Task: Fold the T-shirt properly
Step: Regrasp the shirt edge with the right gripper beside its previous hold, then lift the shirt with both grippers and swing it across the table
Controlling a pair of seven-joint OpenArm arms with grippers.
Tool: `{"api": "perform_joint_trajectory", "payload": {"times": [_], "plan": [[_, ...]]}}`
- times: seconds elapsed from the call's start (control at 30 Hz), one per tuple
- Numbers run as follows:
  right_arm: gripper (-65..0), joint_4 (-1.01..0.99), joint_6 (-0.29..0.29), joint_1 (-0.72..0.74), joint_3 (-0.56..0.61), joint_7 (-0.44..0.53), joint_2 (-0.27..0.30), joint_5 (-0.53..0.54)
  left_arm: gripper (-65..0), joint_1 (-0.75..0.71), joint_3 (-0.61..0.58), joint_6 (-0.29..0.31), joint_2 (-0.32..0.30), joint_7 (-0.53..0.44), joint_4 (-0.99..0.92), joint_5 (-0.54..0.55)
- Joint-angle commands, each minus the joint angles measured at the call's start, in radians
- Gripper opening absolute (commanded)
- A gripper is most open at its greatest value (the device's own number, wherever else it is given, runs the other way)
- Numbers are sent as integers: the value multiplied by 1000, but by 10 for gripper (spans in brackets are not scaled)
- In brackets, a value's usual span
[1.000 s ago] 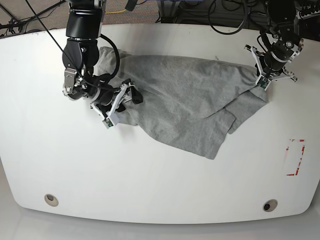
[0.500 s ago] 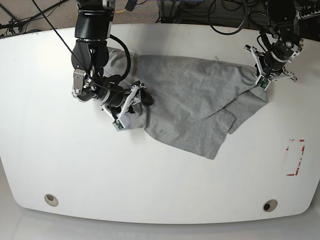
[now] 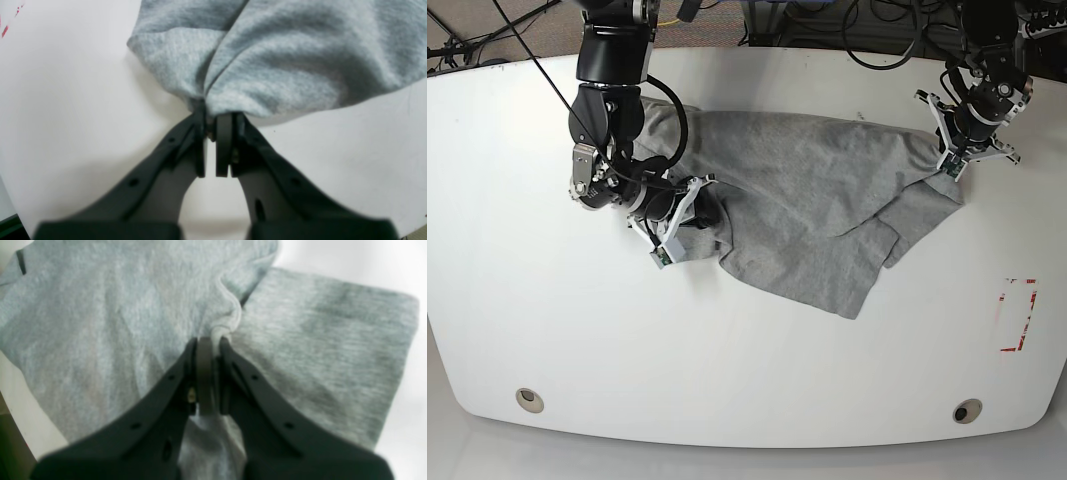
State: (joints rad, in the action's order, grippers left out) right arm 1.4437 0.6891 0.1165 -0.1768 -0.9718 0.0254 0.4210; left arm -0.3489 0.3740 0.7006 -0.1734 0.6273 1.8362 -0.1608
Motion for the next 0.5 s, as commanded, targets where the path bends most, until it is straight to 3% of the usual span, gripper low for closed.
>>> {"api": "perform_joint_trajectory", "payload": {"times": [0.0,0.13,0.47], "plan": [[-650,78,9,13,-17,20,1,25,-650,6,1,-2,-10,-16,18,7],[-650,207,9,-16,-83,12,6,23,-650,37,7,-2,-10,-17,56,10],[-650,274,9,74,-108,-6,146,25,-650,192,-34,-2,71,-14,101,7]]}}
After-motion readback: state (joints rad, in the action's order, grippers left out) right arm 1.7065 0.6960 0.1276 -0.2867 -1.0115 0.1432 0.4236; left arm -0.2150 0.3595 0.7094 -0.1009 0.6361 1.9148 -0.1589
